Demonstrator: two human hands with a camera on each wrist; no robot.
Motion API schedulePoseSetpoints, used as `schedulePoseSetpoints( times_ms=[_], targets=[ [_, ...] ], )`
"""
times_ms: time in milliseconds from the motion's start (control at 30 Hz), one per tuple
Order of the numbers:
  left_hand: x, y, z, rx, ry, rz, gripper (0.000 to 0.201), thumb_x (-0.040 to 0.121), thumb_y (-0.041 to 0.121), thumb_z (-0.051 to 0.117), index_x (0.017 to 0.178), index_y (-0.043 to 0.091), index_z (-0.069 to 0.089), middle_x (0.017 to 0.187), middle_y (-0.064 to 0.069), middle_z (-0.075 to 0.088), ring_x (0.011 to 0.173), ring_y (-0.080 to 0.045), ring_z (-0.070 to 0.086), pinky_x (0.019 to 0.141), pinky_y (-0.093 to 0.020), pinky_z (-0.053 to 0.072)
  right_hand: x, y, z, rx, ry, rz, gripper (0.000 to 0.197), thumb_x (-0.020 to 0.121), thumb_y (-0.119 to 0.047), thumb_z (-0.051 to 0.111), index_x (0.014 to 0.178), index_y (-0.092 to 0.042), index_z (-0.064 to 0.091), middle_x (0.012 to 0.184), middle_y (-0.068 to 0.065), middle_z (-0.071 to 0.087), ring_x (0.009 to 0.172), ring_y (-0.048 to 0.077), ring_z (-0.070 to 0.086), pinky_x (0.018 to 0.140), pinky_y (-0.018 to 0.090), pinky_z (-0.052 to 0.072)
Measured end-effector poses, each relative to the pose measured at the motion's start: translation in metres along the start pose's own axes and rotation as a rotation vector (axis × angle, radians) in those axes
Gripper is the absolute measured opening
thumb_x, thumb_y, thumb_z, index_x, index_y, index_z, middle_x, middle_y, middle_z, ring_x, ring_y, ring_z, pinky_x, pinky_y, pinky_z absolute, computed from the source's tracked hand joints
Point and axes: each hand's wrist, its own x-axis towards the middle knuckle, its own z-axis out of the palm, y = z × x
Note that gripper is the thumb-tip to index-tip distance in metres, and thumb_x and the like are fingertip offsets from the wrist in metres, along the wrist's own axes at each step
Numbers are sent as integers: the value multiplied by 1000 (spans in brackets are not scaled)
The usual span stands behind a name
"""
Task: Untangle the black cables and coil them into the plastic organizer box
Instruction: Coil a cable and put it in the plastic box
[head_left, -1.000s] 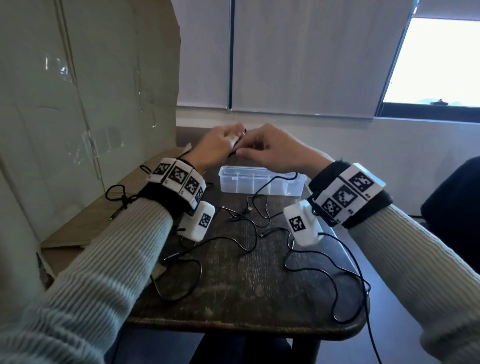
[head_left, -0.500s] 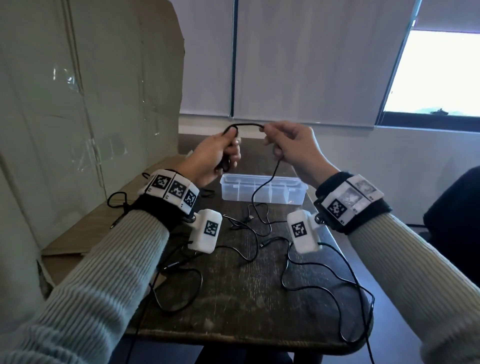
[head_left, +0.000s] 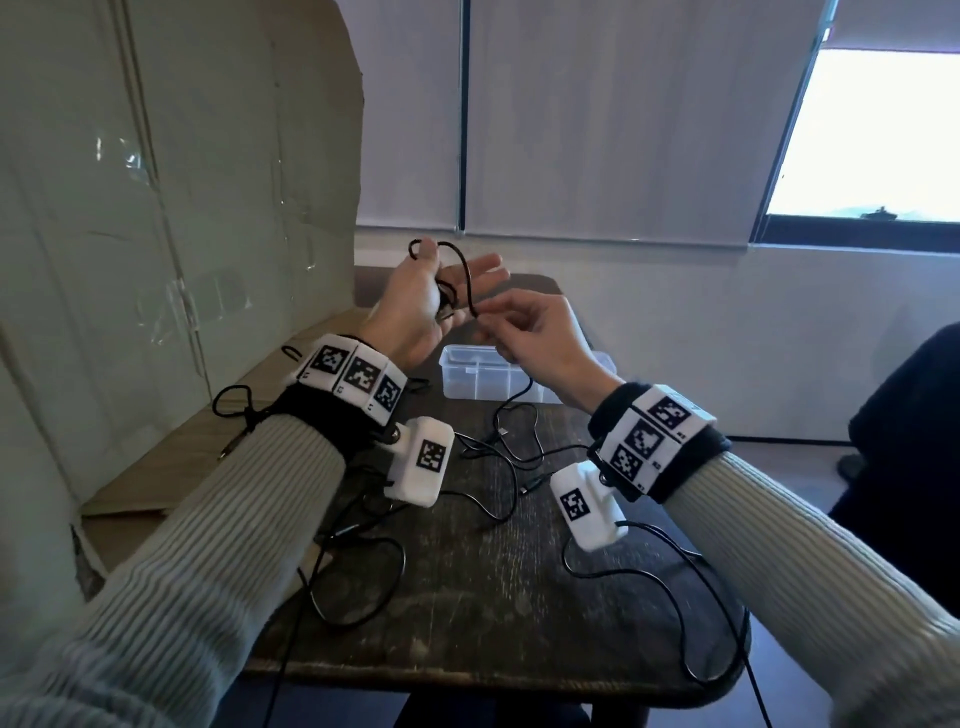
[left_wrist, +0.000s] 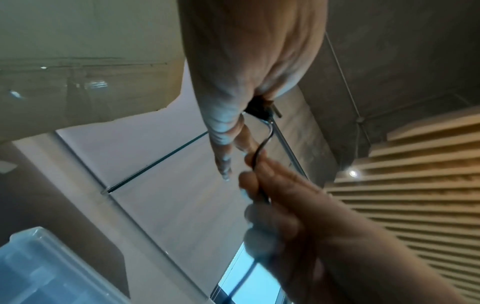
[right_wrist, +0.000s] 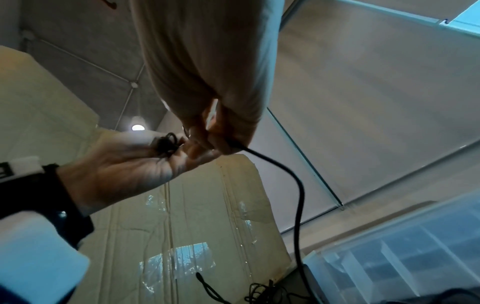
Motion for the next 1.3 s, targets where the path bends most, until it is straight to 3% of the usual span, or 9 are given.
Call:
schedulePoseSetpoints(
  times_ms=[67,233,433,533,667,733,833,1033,1300],
  targets=[
    [1,-3,4,1,-16,-24,70,104,42,7,102,3,65,98,-8,73,91,-16,71,78,-27,51,4,-2,4,-58,52,-23,8,90,-3,63,96,-4,69,69,2,68,42,-3,54,49,8,39],
    [7,0,6,-84,55,47,67,105,38,9,83,7,64,91,-4,75,97,-17,69,111,-41,27,11,3,7,-144,109,103,18,91,-24,66,74,-18,61,56,-1,64,38,4,48,47,18,39],
    [-1,-18,12,86,13,194,33,107,28,14,96,13,42,105,-15,71,92,-27,71,78,-37,56,12,-2,13,-104,122,124,15,90,-14,61,76,-13,64,59,5,59,47,11,47,47,22,37],
    [1,-20,12,72,31,203,34,107,24,19,99,5,47,82,-9,69,72,-18,70,55,-25,51,9,-3,11,-98,77,159,17,91,-9,58,76,-14,63,61,3,59,44,6,47,44,17,35],
    [8,-12,5,-231,73,126,31,106,27,25,99,10,50,50,8,43,53,-8,52,61,-29,54,3,-5,1,-5,-101,238,28,96,-33,57,77,-13,63,52,-3,47,42,10,37,42,20,29],
    [10,0,-2,-312,100,140,37,105,36,24,92,14,50,49,10,35,39,-3,36,41,-20,45,1,-7,-11,-48,-202,255,36,95,-41,57,79,-10,68,49,-8,41,45,9,34,46,20,31],
    [14,8,-13,53,167,171,47,101,52,20,92,18,52,61,9,33,36,-1,26,31,-15,21,0,-13,-24,-84,-334,213,22,96,-25,58,85,-11,70,53,-13,47,48,6,33,51,18,34],
    [18,-6,-25,952,94,323,49,106,31,26,66,19,53,63,4,47,40,1,40,52,-24,33,7,-26,-26,-140,-222,12,15,95,-9,57,98,-7,71,53,-19,57,53,-2,46,63,24,46],
    [1,-14,-17,811,-179,27,80,90,70,4,71,13,56,49,8,38,40,-7,32,42,-19,26,25,-30,-12,20,-8,-30,18,92,-5,61,106,4,68,57,-20,63,48,-8,53,51,8,39]
  ],
)
